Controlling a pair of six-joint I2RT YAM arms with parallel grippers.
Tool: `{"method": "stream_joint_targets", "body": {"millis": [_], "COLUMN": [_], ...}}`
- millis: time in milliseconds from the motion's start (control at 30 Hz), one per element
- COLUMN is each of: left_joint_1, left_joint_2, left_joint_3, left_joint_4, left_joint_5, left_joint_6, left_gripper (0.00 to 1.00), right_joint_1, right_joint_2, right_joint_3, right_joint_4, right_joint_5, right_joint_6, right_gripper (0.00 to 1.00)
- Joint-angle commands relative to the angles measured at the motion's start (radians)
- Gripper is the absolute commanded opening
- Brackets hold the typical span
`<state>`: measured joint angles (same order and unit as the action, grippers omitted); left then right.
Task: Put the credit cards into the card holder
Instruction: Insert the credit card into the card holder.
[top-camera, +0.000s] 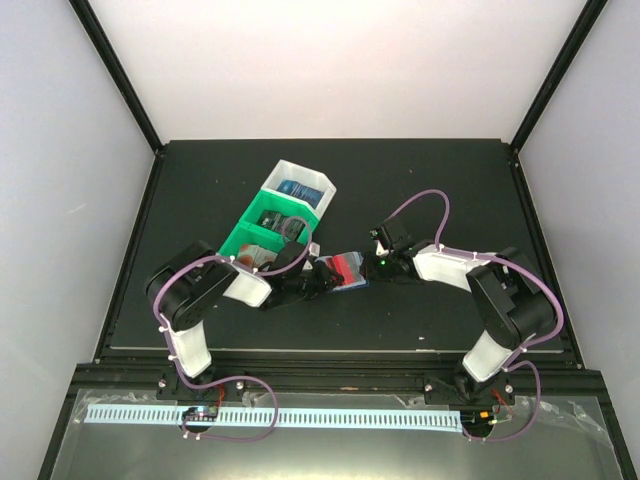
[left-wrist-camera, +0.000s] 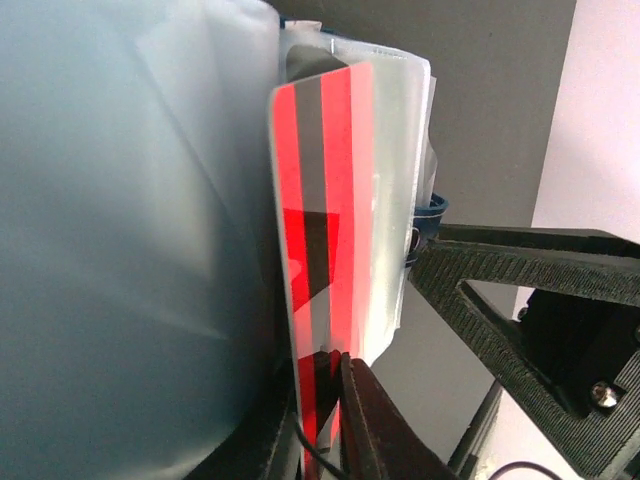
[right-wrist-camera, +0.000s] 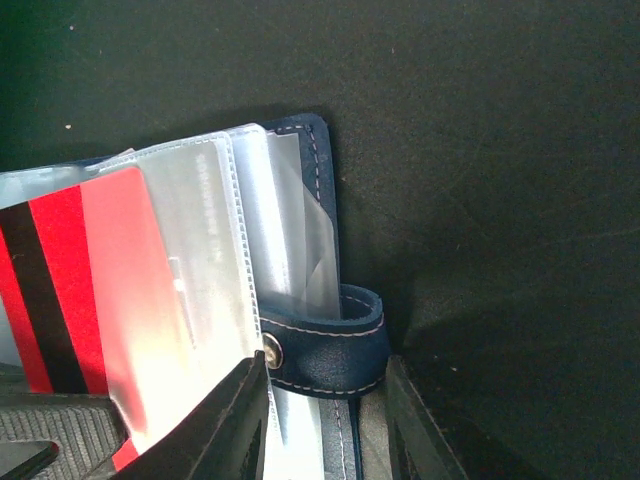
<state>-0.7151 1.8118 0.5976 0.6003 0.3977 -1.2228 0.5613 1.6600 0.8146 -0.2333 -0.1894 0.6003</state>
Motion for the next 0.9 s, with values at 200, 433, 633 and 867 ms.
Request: {"method": "stream_joint_targets", "body": {"millis": [200,433,633,867], "left_joint_1": [-0.025,-0.048,-0.050,-0.050], "left_joint_2": [-0.052,-0.096,-0.107,-0.168], "left_joint_3": [0.059,0.163,0.210,0.213], "left_joint_4": [-0.263,-0.548,-0.709,-0.758], "left_joint_5": [-0.039,-0.126,-0.166,-0.184], "left_joint_6": [0.104,0.209,0.269,0.301], "left_gripper": [0.28,0.45,0.53,0.63], "right_joint_1": [0.012,0.014,0.012,0.012], "right_joint_2": [0.037,0.034,0.029,0.025], "right_joint_3": [-0.034,-0.034,-0.034,-0.035], "right_joint_4": [-0.066,-0.065,-0.062,-0.061], "right_joint_5": [-0.019,-0.017,-0.017,-0.019], "right_joint_6": [-0.010,-0.011,-0.011,-0.014], "right_gripper": [0.35,0.35,0.35,0.35]}}
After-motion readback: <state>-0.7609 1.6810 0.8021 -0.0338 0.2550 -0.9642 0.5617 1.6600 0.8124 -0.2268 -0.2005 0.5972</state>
